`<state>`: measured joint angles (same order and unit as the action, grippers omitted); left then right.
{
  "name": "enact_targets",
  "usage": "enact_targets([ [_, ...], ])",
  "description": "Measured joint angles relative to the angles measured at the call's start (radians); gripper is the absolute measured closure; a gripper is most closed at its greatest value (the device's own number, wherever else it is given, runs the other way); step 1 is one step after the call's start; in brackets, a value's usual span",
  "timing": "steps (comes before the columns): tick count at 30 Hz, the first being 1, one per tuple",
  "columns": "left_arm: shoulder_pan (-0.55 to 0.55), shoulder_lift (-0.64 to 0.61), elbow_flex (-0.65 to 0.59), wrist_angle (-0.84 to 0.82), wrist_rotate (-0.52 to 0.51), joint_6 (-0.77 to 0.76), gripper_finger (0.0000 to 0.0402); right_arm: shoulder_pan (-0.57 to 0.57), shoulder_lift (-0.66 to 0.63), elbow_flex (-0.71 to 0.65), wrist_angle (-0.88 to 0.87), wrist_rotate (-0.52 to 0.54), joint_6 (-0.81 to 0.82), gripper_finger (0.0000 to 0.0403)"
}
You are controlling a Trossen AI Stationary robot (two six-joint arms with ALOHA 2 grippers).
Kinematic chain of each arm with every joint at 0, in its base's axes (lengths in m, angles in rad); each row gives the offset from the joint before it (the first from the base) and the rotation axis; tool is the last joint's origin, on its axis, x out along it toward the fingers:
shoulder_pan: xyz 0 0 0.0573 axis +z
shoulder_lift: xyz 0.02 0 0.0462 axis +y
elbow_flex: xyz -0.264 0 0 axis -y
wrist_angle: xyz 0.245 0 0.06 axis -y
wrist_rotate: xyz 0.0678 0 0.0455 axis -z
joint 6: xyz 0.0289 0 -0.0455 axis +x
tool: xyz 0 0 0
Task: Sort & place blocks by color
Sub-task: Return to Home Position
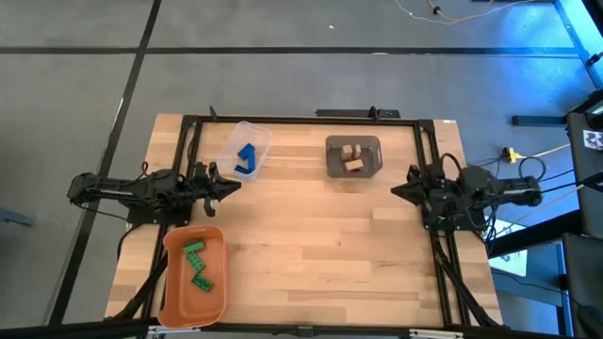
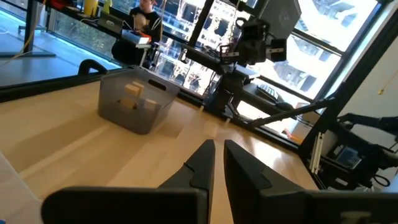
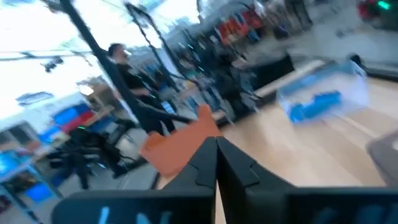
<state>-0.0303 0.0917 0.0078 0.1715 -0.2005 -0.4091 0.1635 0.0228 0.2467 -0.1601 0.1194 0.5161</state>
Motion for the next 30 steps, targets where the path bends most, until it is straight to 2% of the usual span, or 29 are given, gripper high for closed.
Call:
enact_targets([
  [12, 0.0, 0.006, 0.0, -0.003, -0.001, 0.0, 0.0398, -0.001, -0.018, -0.167, 0.143, -0.156, -0.118, 0.0401],
  [16, 0.0, 0.006, 0.0, -0.005, 0.001, 0.0, 0.0401, -0.001, -0.019, -0.24, 0.219, -0.157, -0.157, 0.0401],
  [20, 0.0, 0.006, 0.0, -0.005, 0.002, 0.0, 0.0394, -0.003, -0.01, -0.239, 0.186, -0.133, -0.213, 0.0401],
  [26, 0.0, 0.006, 0.0, -0.005, 0.003, 0.0, 0.038, -0.008, 0.007, -0.239, 0.188, -0.121, -0.421, 0.0389],
  [30, 0.0, 0.006, 0.0, -0.005, 0.002, 0.0, 0.0373, -0.008, 0.007, -0.239, 0.187, -0.121, -0.445, 0.0383],
])
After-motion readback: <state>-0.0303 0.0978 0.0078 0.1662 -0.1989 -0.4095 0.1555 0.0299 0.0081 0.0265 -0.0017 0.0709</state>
